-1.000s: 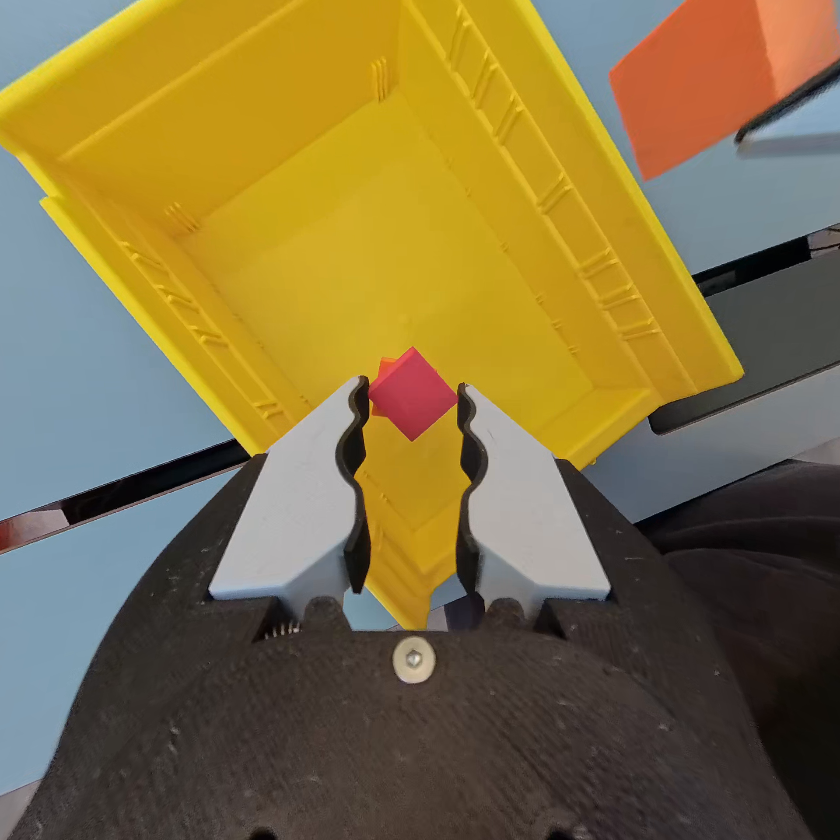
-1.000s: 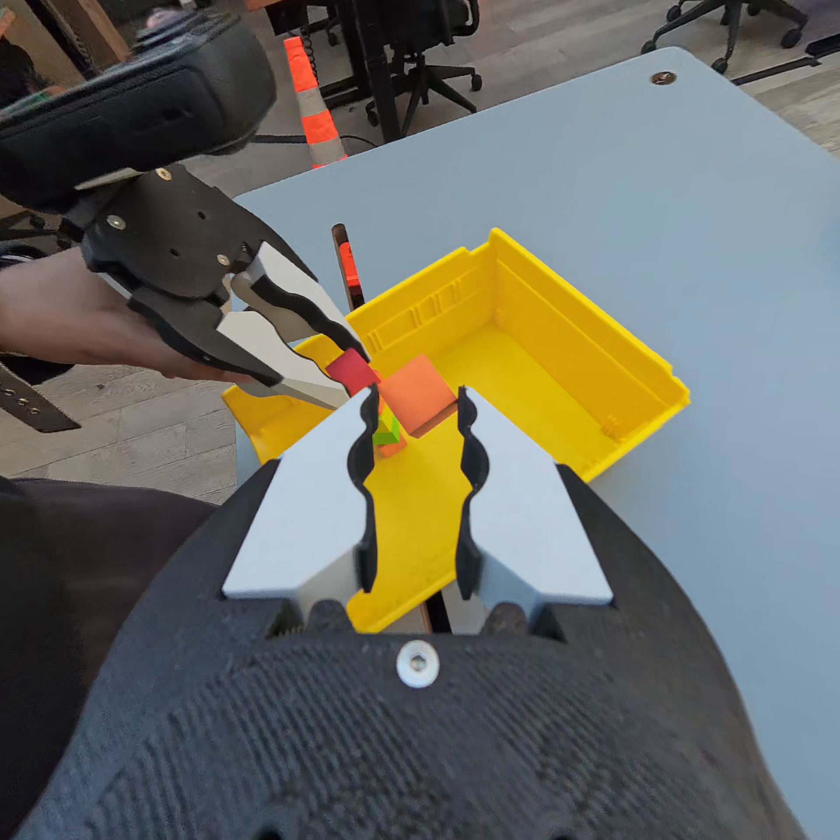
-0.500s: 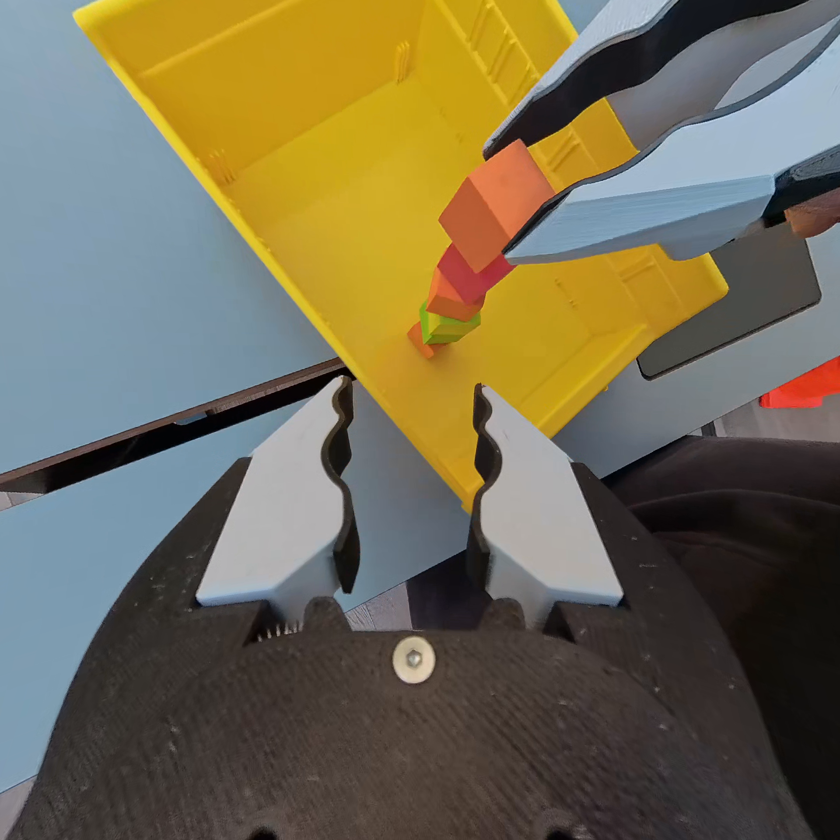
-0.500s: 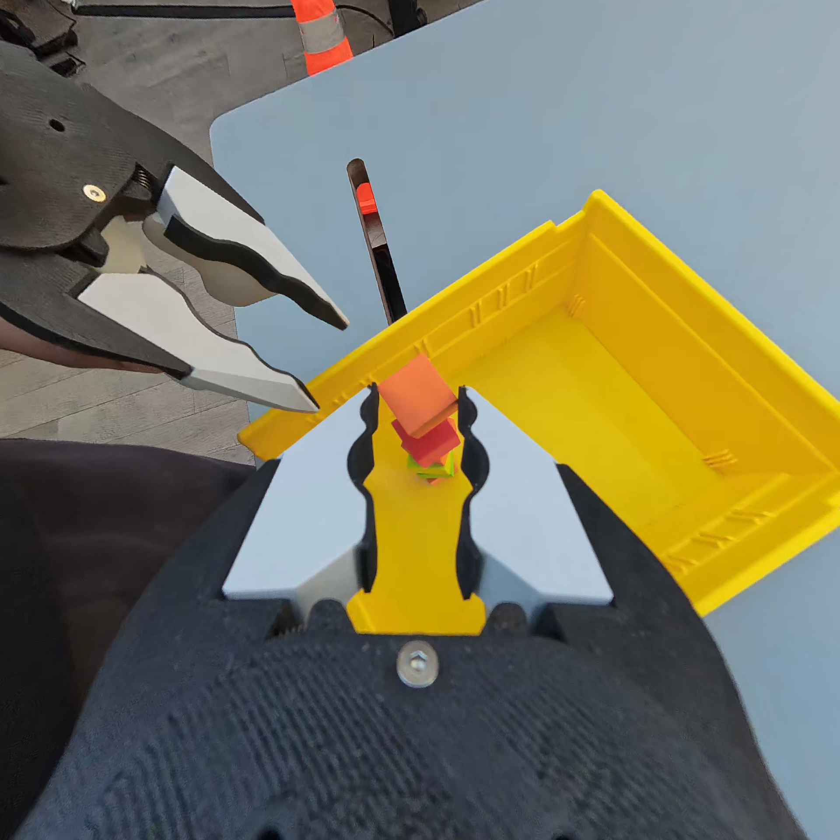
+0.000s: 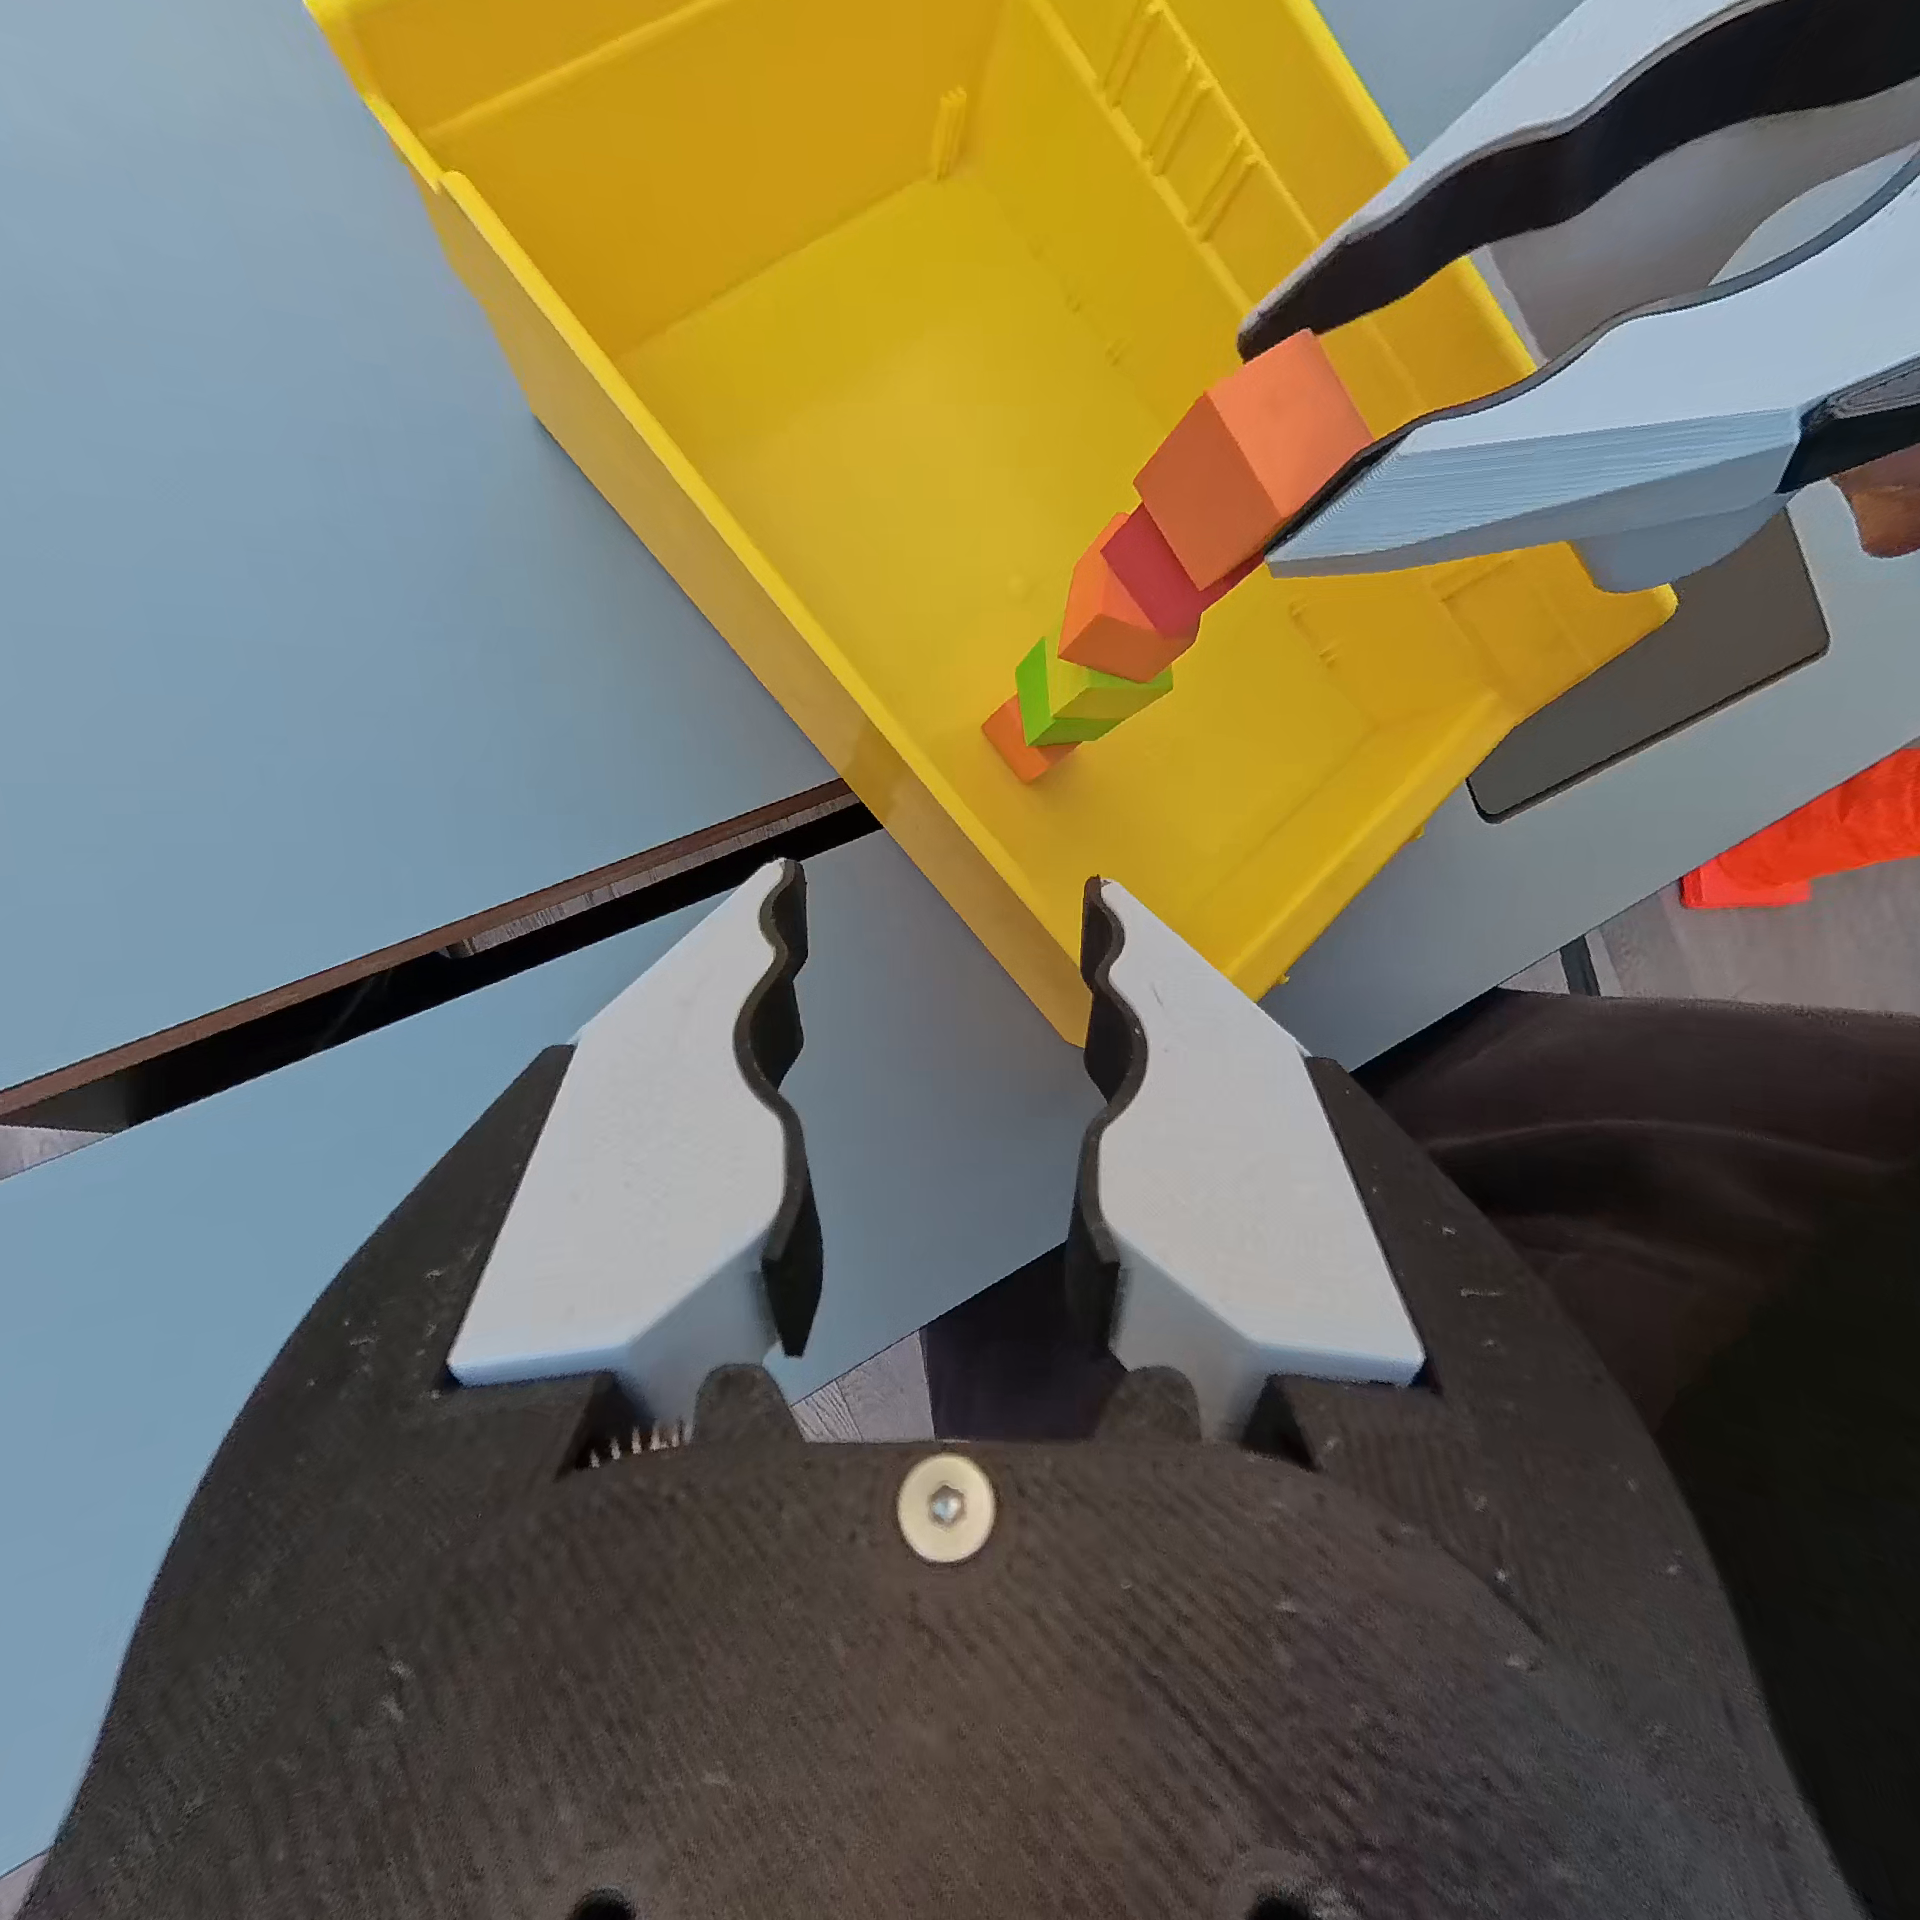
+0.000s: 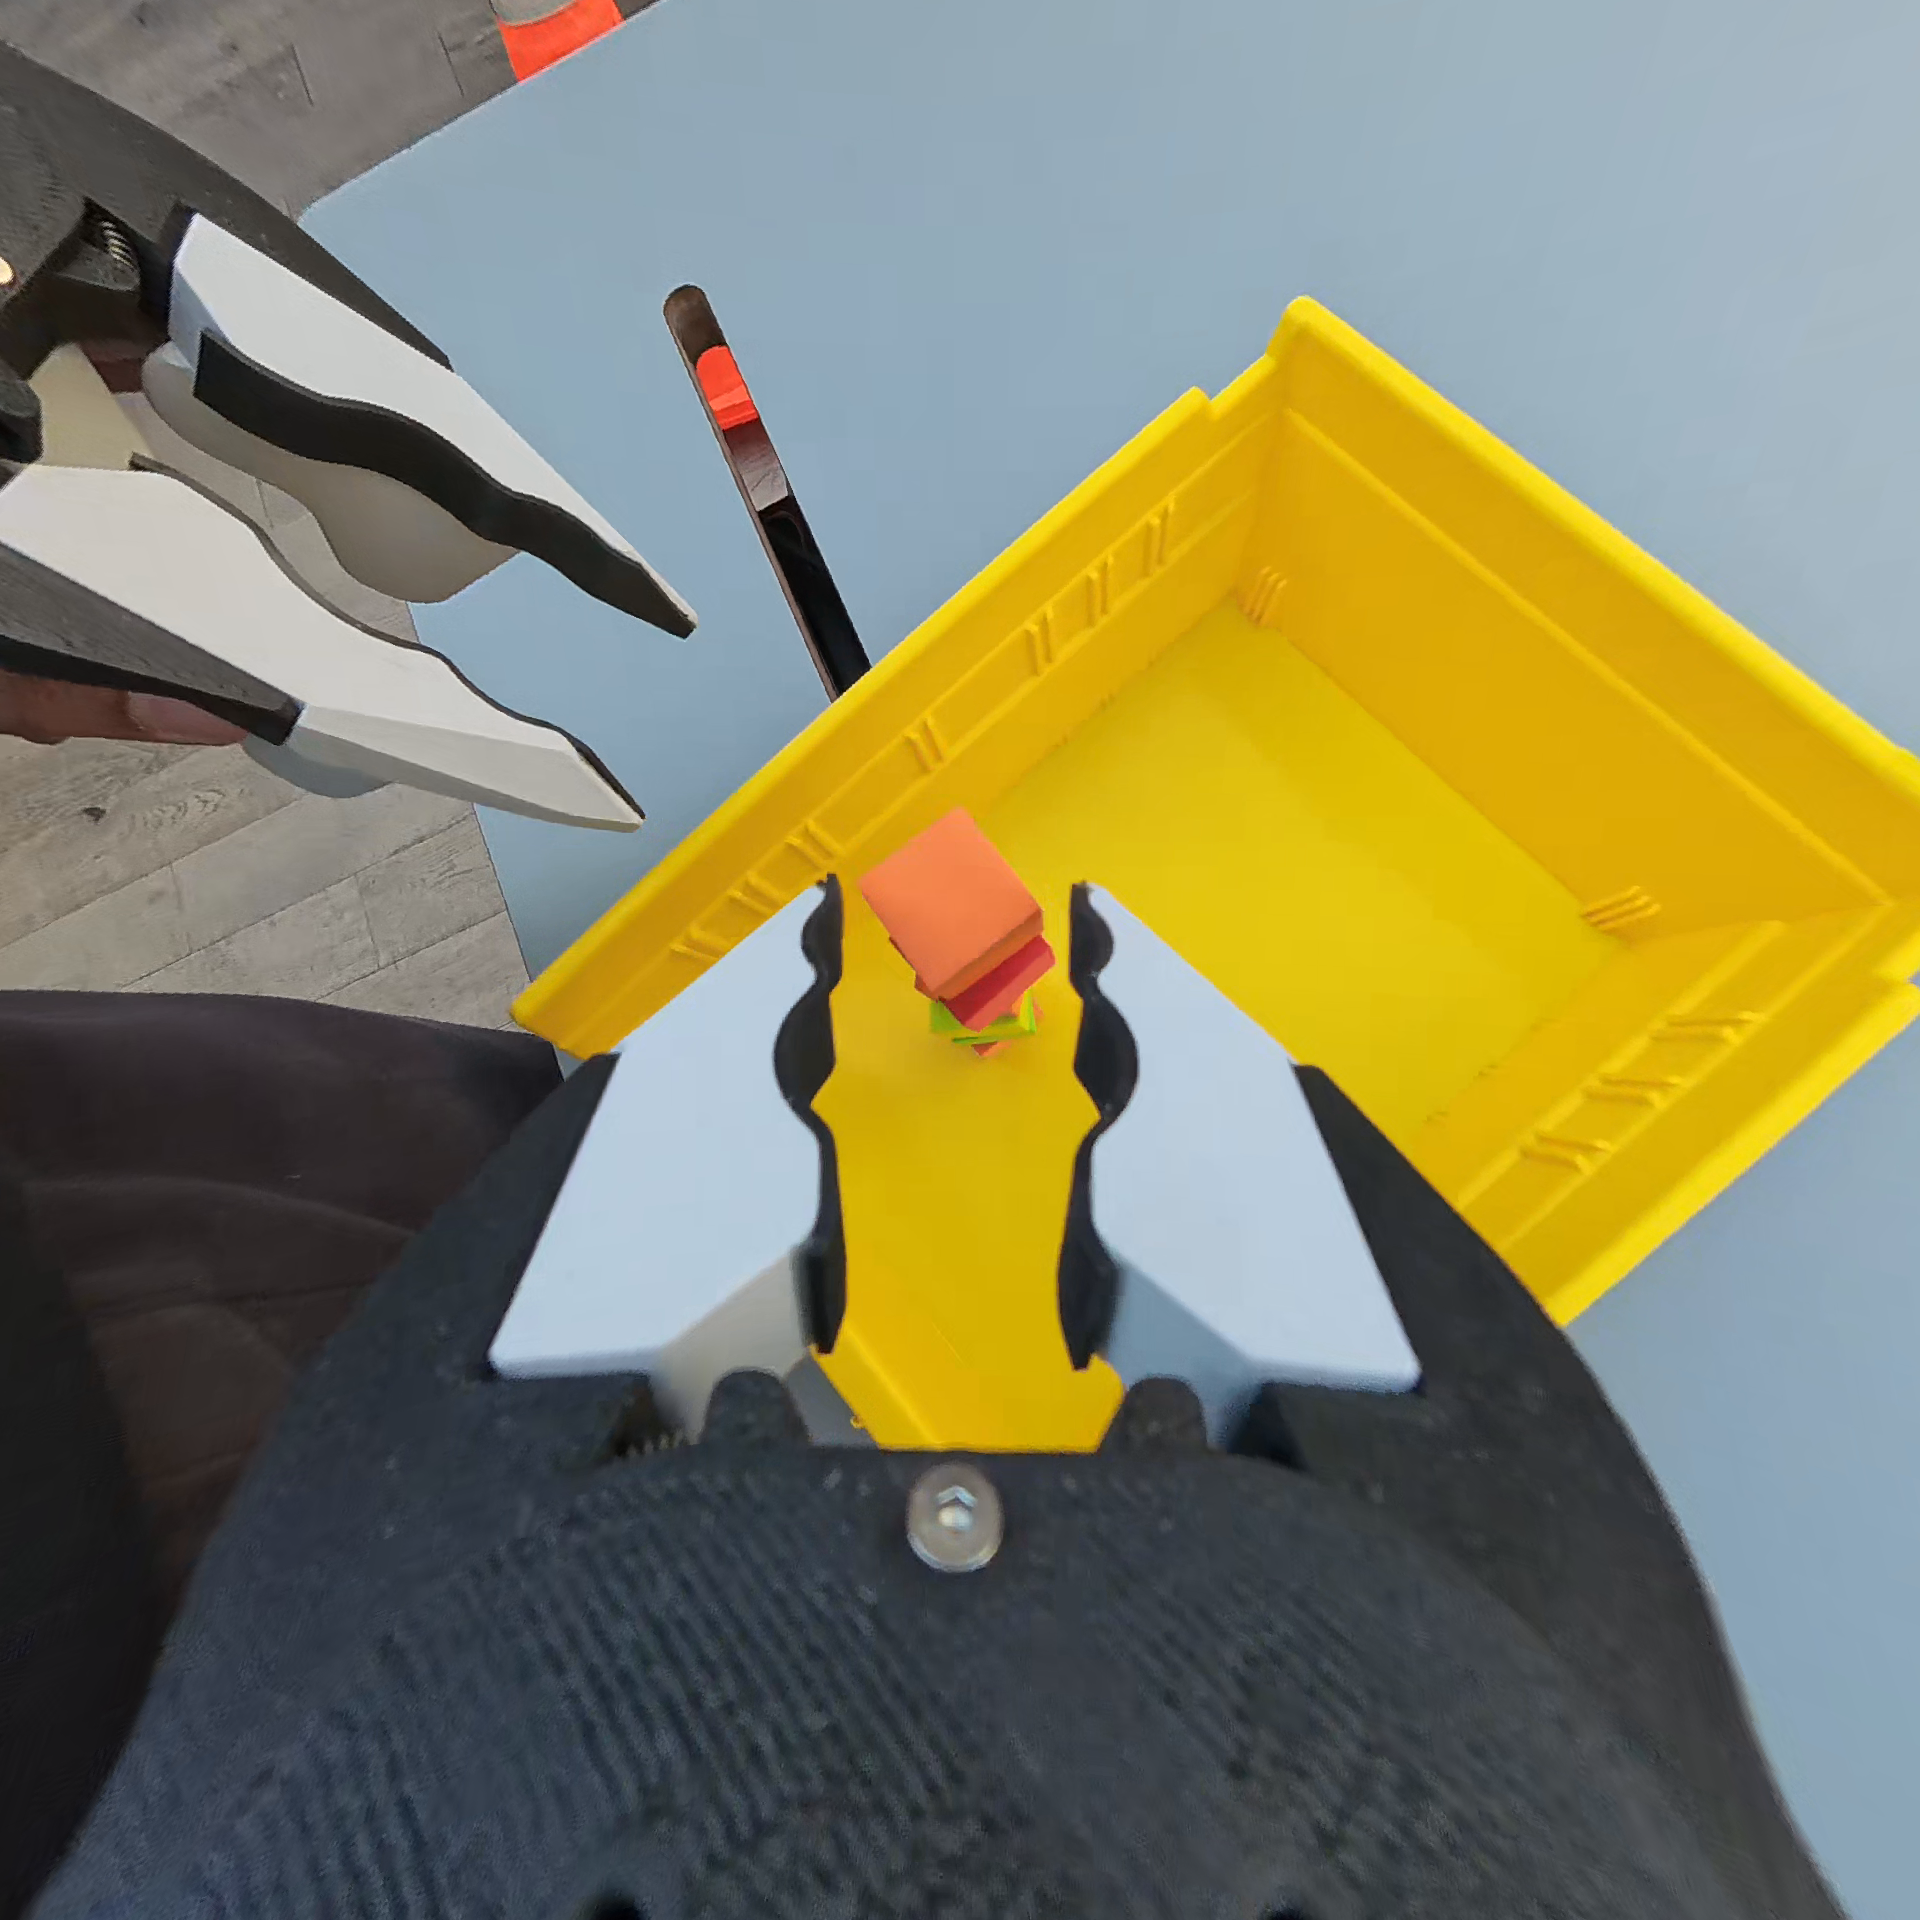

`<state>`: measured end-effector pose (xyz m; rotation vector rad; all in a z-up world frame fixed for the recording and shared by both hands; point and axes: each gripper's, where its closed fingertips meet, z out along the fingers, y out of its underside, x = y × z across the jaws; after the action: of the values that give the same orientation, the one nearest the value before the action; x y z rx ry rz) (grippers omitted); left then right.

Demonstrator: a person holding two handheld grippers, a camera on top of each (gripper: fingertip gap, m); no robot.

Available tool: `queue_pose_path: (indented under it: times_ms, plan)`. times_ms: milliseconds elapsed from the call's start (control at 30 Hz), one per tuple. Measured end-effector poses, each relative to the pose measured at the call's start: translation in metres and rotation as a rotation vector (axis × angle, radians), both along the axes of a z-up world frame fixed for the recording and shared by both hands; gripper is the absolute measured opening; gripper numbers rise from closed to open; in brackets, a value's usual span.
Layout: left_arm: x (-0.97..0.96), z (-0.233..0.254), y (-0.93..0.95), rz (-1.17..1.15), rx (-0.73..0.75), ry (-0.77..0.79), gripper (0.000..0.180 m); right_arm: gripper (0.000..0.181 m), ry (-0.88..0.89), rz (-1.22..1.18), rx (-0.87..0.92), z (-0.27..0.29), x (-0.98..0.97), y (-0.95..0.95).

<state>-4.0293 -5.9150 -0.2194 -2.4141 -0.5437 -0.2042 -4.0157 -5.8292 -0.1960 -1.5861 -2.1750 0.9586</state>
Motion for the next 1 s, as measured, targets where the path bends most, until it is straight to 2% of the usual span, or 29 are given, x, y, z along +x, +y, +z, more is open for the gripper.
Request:
queue_pose_path:
  times_ms: [100,167,267,333,367,600,700,767,1000]
  plan:
    - [0.0,-0.001,-0.002,0.002,-0.003,0.0,0.05,0.048,0.042,-0.005,-0.009,0.01,0.004,0.002]
    - [0.0,-0.002,-0.003,0.011,-0.003,-0.006,0.05,0.044,0.071,-0.01,-0.037,0.017,0.012,0.003]
    - [0.0,-0.005,-0.008,0.034,-0.002,-0.023,0.05,0.022,0.089,0.017,-0.108,0.016,0.031,-0.004]
    - [0.001,-0.006,-0.012,0.047,0.0,-0.036,0.05,0.003,0.037,0.075,-0.157,0.003,0.045,-0.019]
    - [0.001,-0.006,-0.012,0.052,0.002,-0.039,0.05,0.0,0.002,0.11,-0.157,-0.006,0.051,-0.027]
    - [0.008,-0.006,0.006,0.052,-0.002,-0.032,0.049,0.0,-0.126,0.374,0.101,-0.062,0.046,-0.054]
    - [0.013,-0.005,0.012,0.044,-0.011,-0.018,0.049,0.0,-0.055,0.217,0.31,-0.067,0.011,-0.013]
    - [0.014,-0.006,0.013,0.055,-0.022,-0.012,0.049,0.0,-0.02,0.087,0.374,-0.06,-0.001,0.019]
    - [0.019,-0.012,0.01,0.157,-0.034,-0.063,0.046,0.0,0.005,-0.107,0.159,-0.021,0.038,0.074]
